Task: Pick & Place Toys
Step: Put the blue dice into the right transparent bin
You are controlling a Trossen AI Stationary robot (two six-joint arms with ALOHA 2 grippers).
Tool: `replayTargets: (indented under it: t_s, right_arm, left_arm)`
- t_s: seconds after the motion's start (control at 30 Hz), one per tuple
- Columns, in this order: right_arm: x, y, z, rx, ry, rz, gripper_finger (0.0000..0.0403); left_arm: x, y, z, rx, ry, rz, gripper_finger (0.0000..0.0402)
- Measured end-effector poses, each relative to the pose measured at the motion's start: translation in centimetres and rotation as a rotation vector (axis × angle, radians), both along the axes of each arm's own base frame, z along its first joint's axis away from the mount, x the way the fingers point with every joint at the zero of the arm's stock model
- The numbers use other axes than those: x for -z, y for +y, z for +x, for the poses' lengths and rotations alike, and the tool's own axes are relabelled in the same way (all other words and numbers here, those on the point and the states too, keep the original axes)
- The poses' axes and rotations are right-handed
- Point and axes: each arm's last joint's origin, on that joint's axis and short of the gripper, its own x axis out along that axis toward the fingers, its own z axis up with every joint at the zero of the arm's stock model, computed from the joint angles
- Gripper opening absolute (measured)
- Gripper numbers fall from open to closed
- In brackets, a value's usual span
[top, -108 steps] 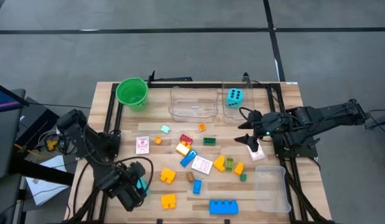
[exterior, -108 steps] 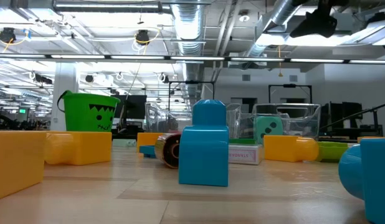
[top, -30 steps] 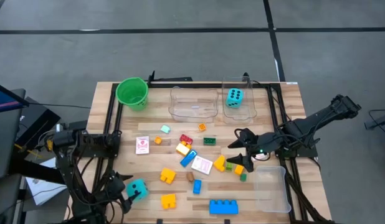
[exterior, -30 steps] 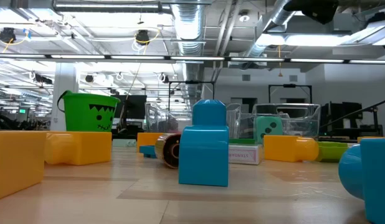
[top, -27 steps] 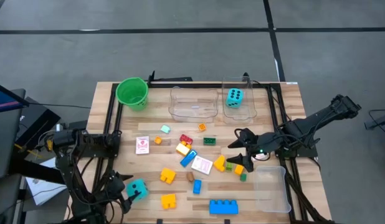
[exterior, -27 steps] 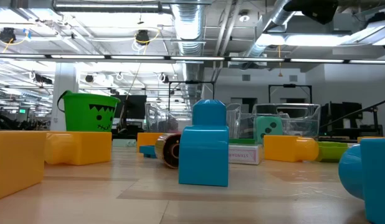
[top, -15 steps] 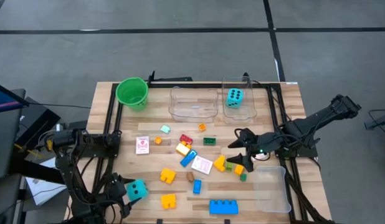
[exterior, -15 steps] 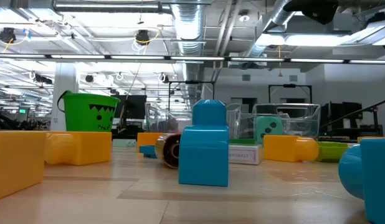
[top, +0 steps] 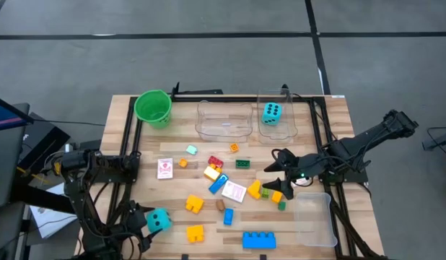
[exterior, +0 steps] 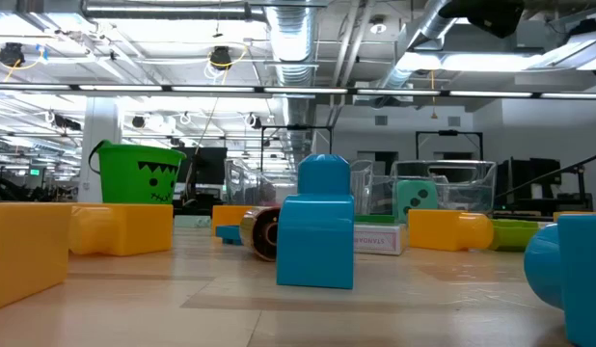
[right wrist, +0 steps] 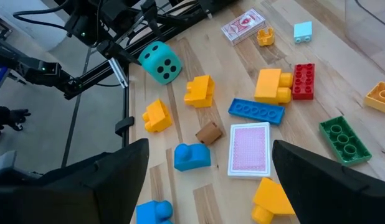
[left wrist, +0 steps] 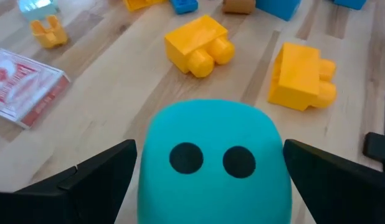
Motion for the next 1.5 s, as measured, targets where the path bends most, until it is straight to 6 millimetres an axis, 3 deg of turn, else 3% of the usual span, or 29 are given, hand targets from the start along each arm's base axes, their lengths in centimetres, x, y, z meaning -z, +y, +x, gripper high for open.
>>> replayTargets:
  t_s: [0.87,1.5]
  right_arm:
    - [0.0,0.0,0.0,-0.006,-0.001,-0.01,0.0331]
    - [0.0,0.0,0.0,-0.009,-0.002,-0.013,0.0331]
  left_arm:
    - [1.0,0.0,-0.1,-0.031,0.186,-0.068,0.0399]
    - [-3.9,0.4,0.3,0.053,-0.017,-0.264,0.0396]
